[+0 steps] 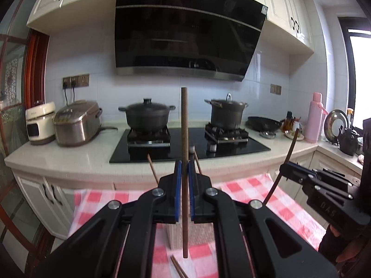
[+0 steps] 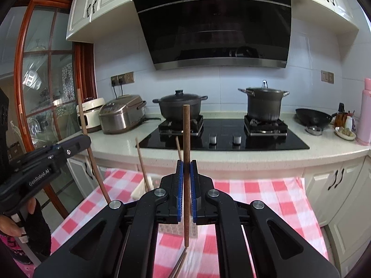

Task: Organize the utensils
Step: 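Lift both chopsticks upright and carry them over the basket, then open both tools to drop the chopsticks into the basket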

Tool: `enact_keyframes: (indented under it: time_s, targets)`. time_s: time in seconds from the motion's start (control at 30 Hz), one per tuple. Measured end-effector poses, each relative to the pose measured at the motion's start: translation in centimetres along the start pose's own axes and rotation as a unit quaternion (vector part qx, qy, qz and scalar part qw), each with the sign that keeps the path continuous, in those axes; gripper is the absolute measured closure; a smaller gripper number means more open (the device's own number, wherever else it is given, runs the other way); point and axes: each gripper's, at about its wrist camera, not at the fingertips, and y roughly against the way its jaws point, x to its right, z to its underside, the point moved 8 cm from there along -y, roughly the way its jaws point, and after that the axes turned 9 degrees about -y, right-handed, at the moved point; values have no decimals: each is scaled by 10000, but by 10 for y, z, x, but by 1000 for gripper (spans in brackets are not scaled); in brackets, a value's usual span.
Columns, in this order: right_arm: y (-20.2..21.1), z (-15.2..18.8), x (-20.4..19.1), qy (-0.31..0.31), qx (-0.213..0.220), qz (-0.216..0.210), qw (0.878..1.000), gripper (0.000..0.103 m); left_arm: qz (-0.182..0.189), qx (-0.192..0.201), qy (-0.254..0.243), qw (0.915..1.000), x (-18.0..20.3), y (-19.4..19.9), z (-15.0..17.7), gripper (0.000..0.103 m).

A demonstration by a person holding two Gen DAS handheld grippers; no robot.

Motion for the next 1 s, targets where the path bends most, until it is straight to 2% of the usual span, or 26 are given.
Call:
enact_keyframes:
  time_s: [0.27,0.47,0.57,0.7,0.9,1.0]
  targets:
    - [-27,-37,-2,48,121,-10,9999,97,-186,217,65,9996,-14,-29,-47,97]
    - [-55,-36,-8,199,74,1,9998,97,-275,198,222,9992,-27,-63,-58,97]
    - [-71,-27,-6,197,-106,-2,9997,97,-208,49,294,9993,-30,-81,-49,97]
    - [-88,-11,-5,173,-459,-34,9988,97,15,-331,387,9987,-28,-107,-19,97]
    - [-110,7,-2,285,-965,194,9947,97,321,-887,599,9937,-26,-129,23,97]
    - [-123,14,0,194,-1099,175,9936,97,287,-1104,623,9915,-26,-139,42,97]
